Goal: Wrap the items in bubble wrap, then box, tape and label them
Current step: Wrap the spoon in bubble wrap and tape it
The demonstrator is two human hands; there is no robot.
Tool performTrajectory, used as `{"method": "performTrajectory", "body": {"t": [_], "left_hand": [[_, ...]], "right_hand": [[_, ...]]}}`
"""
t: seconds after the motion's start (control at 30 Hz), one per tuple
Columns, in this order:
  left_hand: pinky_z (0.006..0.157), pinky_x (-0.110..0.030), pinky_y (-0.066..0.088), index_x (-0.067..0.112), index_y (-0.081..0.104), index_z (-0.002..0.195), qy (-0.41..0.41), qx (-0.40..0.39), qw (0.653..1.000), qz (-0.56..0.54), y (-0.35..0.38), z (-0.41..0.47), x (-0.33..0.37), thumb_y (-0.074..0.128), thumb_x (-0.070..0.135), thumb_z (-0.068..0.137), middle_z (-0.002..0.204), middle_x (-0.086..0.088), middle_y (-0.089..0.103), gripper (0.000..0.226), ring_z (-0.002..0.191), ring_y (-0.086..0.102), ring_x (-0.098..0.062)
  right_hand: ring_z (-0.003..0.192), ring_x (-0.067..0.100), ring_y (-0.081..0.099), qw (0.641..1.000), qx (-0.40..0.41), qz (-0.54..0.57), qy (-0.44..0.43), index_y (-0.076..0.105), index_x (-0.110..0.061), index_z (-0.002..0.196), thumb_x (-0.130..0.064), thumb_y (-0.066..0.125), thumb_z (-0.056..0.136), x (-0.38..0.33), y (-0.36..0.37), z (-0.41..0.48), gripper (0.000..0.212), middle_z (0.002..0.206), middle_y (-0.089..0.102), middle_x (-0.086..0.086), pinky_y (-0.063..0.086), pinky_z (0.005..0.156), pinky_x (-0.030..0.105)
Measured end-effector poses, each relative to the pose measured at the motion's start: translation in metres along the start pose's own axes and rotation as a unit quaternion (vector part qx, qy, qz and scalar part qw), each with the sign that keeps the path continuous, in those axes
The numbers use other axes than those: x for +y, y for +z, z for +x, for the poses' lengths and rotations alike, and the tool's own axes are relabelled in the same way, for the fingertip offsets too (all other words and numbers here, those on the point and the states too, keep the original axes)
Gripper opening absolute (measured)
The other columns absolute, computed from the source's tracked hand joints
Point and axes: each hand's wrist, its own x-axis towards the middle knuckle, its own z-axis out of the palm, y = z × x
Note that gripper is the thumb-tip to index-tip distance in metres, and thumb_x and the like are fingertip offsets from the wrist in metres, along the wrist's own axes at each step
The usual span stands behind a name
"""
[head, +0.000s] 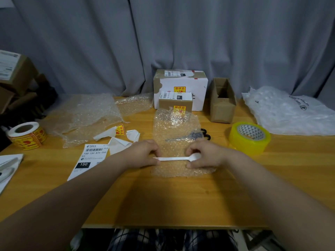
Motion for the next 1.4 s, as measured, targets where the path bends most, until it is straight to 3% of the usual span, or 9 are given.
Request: {"method": "performTrajectory", "body": {"t": [0.2, 0.3, 0.4, 0.6, 0.8, 0.97, 1.13, 1.3, 1.4], "left_hand": [[0.070, -0.026, 0.045, 0.024, 0.058, 0.101, -0.022, 0.011, 1.000, 0.017, -0.008, 0.003, 0.007, 0.059, 0.040, 0.090, 0.093, 0.007, 0.061, 0.020, 0.083, 0.056, -0.011], [0.055, -0.025, 0.043, 0.019, 0.051, 0.102, -0.115, 0.136, 0.964, -0.199, -0.013, 0.011, 0.000, 0.049, 0.044, 0.094, 0.080, 0.000, 0.058, 0.026, 0.067, 0.053, -0.013], [0.076, -0.031, 0.044, 0.015, 0.053, 0.113, -0.189, 0.242, 0.942, -0.138, -0.028, 0.041, -0.032, 0.045, 0.037, 0.098, 0.106, -0.005, 0.053, 0.028, 0.089, 0.055, -0.019], [0.115, -0.046, 0.014, 0.028, 0.053, 0.131, -0.191, 0.048, 0.956, 0.217, -0.070, 0.109, -0.110, 0.039, 0.036, 0.098, 0.157, -0.009, 0.013, 0.037, 0.143, 0.013, -0.032], [0.107, -0.047, 0.025, 0.015, 0.051, 0.129, -0.249, 0.027, 0.946, 0.207, -0.070, 0.140, -0.145, 0.035, 0.035, 0.100, 0.139, -0.009, 0.045, 0.038, 0.129, 0.038, -0.028], [0.078, -0.036, 0.050, 0.022, 0.053, 0.103, -0.168, 0.371, 0.897, -0.175, -0.103, 0.133, -0.137, 0.051, 0.018, 0.095, 0.095, 0.001, 0.059, 0.009, 0.087, 0.058, -0.019], [0.070, -0.021, 0.049, 0.011, 0.060, 0.102, -0.153, 0.414, 0.764, -0.471, -0.150, 0.118, -0.126, 0.058, 0.010, 0.092, 0.081, 0.001, 0.063, 0.010, 0.075, 0.059, -0.012], [0.076, -0.029, 0.037, 0.006, 0.057, 0.093, -0.133, 0.372, 0.909, -0.132, -0.188, 0.101, -0.112, 0.046, 0.017, 0.098, 0.090, -0.008, 0.059, 0.016, 0.086, 0.051, -0.021], [0.067, -0.024, 0.031, 0.007, 0.051, 0.093, -0.097, 0.388, 0.912, -0.091, -0.211, 0.091, -0.087, 0.038, 0.016, 0.101, 0.076, 0.004, 0.059, 0.018, 0.074, 0.051, -0.014]], "right_hand": [[0.073, 0.015, 0.052, 0.983, -0.018, -0.183, 0.000, 0.050, -0.028, 0.074, -0.034, 0.064, 0.086, -0.024, -0.008, 0.022, 0.019, 0.079, 0.055, -0.005, 0.039, 0.057, 0.029], [0.076, 0.017, 0.054, 0.996, -0.011, -0.091, -0.010, 0.046, -0.034, 0.076, -0.033, 0.053, 0.095, -0.012, -0.022, 0.029, 0.021, 0.079, 0.054, -0.005, 0.044, 0.066, 0.033], [0.072, 0.013, 0.048, 0.993, 0.073, 0.090, 0.014, 0.048, -0.025, 0.081, -0.030, 0.043, 0.101, -0.009, -0.036, 0.038, 0.021, 0.079, 0.050, -0.003, 0.039, 0.068, 0.027], [0.080, 0.019, 0.058, 0.971, 0.181, 0.153, 0.038, 0.047, -0.024, 0.089, -0.007, 0.040, 0.098, -0.022, -0.037, 0.091, 0.020, 0.089, 0.061, 0.008, 0.048, 0.072, 0.028], [0.064, 0.014, 0.057, 0.954, 0.249, 0.132, 0.106, 0.046, -0.027, 0.090, -0.020, 0.049, 0.097, -0.027, -0.036, 0.137, 0.010, 0.076, 0.058, -0.003, 0.045, 0.054, 0.031], [0.057, 0.015, 0.061, 0.935, 0.286, 0.171, 0.120, 0.042, -0.031, 0.108, -0.029, 0.061, 0.093, -0.036, -0.049, 0.150, 0.024, 0.081, 0.060, -0.003, 0.051, 0.047, 0.029], [0.046, 0.017, 0.059, 0.884, 0.331, 0.316, 0.097, 0.052, -0.020, 0.114, -0.025, 0.047, 0.100, -0.049, -0.054, 0.154, 0.016, 0.079, 0.062, 0.006, 0.051, 0.045, 0.028], [0.050, 0.016, 0.054, 0.849, 0.336, 0.396, 0.093, 0.056, -0.019, 0.122, -0.020, 0.043, 0.101, -0.065, -0.067, 0.148, 0.025, 0.092, 0.064, 0.004, 0.048, 0.047, 0.024], [0.089, 0.013, 0.061, 0.858, 0.338, 0.382, 0.059, 0.049, -0.028, 0.135, -0.018, 0.051, 0.098, -0.074, -0.082, 0.140, 0.038, 0.116, 0.055, -0.007, 0.049, 0.051, 0.013]]}}
